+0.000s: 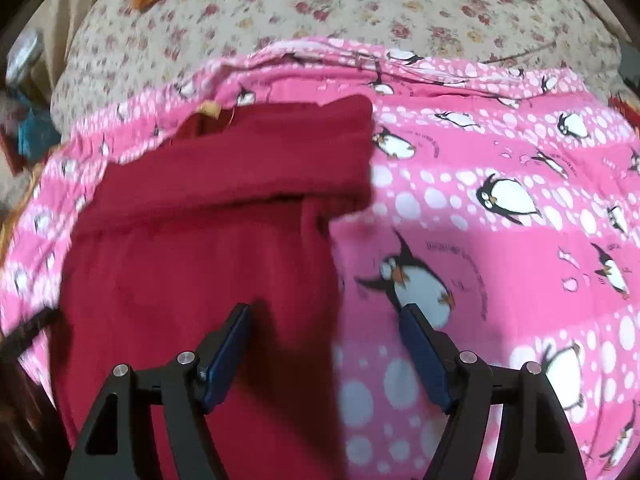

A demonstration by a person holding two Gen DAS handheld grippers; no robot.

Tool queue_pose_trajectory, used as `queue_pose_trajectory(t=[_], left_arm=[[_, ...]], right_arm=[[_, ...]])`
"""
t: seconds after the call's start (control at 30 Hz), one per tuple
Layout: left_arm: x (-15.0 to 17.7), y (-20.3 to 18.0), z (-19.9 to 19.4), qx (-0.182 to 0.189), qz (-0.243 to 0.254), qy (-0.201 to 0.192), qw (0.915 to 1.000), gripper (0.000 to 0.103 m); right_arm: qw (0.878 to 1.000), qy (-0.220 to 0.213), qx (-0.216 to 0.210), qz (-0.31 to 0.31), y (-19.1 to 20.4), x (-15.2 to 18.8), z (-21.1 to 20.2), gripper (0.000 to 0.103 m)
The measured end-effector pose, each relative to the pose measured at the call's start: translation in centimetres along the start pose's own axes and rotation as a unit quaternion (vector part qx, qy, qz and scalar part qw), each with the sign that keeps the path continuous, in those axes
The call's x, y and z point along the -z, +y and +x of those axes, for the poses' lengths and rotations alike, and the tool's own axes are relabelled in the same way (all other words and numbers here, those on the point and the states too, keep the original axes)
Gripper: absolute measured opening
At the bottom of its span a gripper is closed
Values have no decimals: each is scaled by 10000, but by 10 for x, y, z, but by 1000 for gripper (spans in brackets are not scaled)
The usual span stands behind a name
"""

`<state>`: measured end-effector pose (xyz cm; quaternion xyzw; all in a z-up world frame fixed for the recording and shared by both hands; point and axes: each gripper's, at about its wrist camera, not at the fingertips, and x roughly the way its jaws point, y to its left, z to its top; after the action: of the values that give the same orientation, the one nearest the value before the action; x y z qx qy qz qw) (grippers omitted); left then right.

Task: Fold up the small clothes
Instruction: 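Release the fold and smooth the narrowed sweater with both grippers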

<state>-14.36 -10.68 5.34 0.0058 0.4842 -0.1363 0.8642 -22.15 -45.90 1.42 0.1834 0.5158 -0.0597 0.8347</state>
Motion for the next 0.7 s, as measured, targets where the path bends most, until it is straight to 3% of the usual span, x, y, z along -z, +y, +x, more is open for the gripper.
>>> queue_pose_trajectory(t=[0.07, 0.1, 0.13, 0.17, 0.27, 0.43, 0.57, 0.63, 0.67, 0.7], left_arm=[[5, -1, -3, 27, -7, 13, 10000, 62], [6, -1, -4, 35, -2, 16, 10000, 62], [9, -1, -6, 44, 13, 23, 10000, 62], [12, -1, -9, 64, 35, 32, 10000, 62], [20, 4, -22, 89, 91, -3, 9999, 62], [32, 19, -37, 125, 22, 32, 9999, 62], [47, 32, -45, 256, -69, 200, 9994, 62], [57, 36, -46, 327, -120, 346, 9988, 62], [61, 36, -45, 347, -131, 422, 9984, 62], [66, 36, -45, 376, -138, 503, 9979, 62]], right_arm=[[9997, -147, 26, 171, -5, -13, 5, 74], [9995, -237, 75, 207, -7, -19, 8, 68], [9992, -318, 131, 198, -8, -24, 11, 56], [9991, -349, 193, 171, -10, -28, 14, 25], [9987, -361, 54, 342, -20, -30, 15, 20], [9990, -263, 132, 334, -23, -25, 9, 20], [9995, 75, -309, -57, -11, -9, -23, 21], [9980, 278, -476, -313, -6, 6, -39, 44], [9966, 384, -585, -426, -5, 19, -48, 65], [9954, 451, -692, -485, -3, 29, -55, 71]])
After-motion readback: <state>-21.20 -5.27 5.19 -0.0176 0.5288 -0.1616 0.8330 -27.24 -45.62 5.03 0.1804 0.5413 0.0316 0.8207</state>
